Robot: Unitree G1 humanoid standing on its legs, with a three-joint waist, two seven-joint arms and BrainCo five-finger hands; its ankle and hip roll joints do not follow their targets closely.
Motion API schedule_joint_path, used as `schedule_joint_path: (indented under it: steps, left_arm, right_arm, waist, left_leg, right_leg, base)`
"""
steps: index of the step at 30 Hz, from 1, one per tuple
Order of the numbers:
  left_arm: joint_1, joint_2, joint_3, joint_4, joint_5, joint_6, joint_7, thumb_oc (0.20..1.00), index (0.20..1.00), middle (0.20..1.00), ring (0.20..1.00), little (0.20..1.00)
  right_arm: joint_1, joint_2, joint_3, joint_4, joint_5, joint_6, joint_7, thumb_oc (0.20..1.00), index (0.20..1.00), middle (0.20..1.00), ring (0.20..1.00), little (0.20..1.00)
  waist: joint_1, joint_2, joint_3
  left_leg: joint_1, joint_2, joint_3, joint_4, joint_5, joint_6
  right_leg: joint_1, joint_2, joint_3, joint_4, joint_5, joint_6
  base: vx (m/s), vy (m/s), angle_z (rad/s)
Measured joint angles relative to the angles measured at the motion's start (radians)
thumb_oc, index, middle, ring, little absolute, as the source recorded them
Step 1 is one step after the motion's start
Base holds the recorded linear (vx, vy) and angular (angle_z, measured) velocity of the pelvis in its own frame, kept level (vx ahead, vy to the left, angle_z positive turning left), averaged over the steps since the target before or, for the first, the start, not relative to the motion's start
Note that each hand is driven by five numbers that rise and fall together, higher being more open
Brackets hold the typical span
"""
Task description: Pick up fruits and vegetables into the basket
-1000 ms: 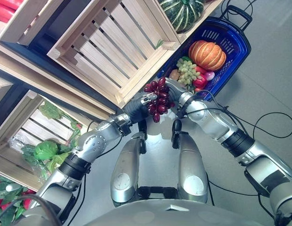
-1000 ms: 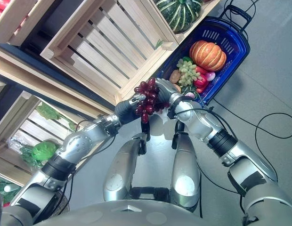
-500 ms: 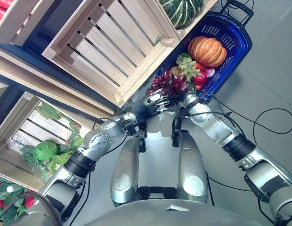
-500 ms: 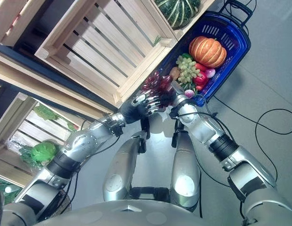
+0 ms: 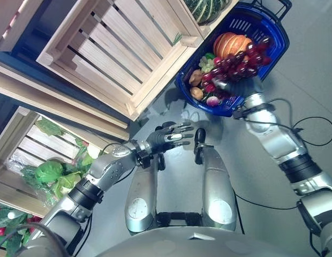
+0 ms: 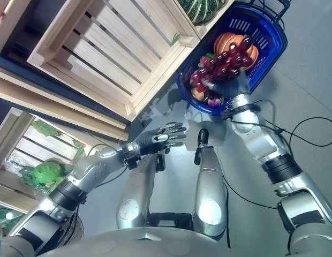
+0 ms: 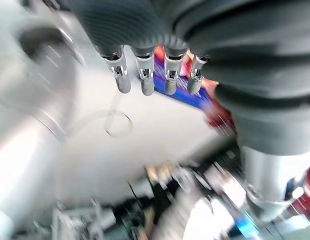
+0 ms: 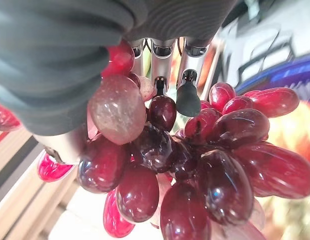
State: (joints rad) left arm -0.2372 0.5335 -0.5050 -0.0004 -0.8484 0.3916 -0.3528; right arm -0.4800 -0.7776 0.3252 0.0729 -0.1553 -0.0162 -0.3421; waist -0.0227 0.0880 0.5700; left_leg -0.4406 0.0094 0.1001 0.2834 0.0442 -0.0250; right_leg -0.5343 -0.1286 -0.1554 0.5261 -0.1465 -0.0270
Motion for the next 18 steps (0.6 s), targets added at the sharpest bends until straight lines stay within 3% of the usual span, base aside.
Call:
schedule_joint_path:
  steps: [6,11,18]
  left_arm:
    - [0.024,0.040,0.002,0.054,0.075,-0.017,-0.005,1.000,1.000,1.000,1.000,1.000]
    - [0.036,0.048,-0.016,0.116,0.213,-0.135,-0.005,1.000,1.000,1.000,1.000,1.000]
    - [0.022,0.052,-0.062,0.189,0.328,-0.221,-0.015,1.000,1.000,1.000,1.000,1.000]
  right_arm:
    - [0.007,-0.034,-0.058,0.008,0.087,-0.006,-0.002,0.200,0.200,0.200,0.200,0.200]
    - [-0.028,-0.030,-0.079,0.118,0.226,-0.015,0.002,0.200,0.200,0.200,0.200,0.200]
    - [-0.191,-0.018,-0.082,0.331,0.435,0.005,0.008,0.200,0.200,0.200,0.200,0.200]
  waist:
    - [0.009,0.003,0.001]
    - [0.038,0.008,0.000]
    - [0.075,0.009,0.000]
  left_leg:
    - [-0.061,-0.002,-0.004,0.024,-0.001,0.002]
    - [-0.149,-0.012,-0.005,0.058,-0.001,0.010]
    - [-0.302,-0.014,-0.005,0.099,0.008,0.015]
  right_leg:
    - [-0.054,-0.019,-0.022,0.020,0.000,0.000]
    - [-0.142,-0.039,-0.027,0.059,-0.009,0.001]
    - [-0.295,-0.056,-0.027,0.107,-0.007,-0.005]
  base:
    - [-0.02,-0.004,0.03]
    - [0.01,-0.028,0.06]
    - [-0.01,-0.008,0.04]
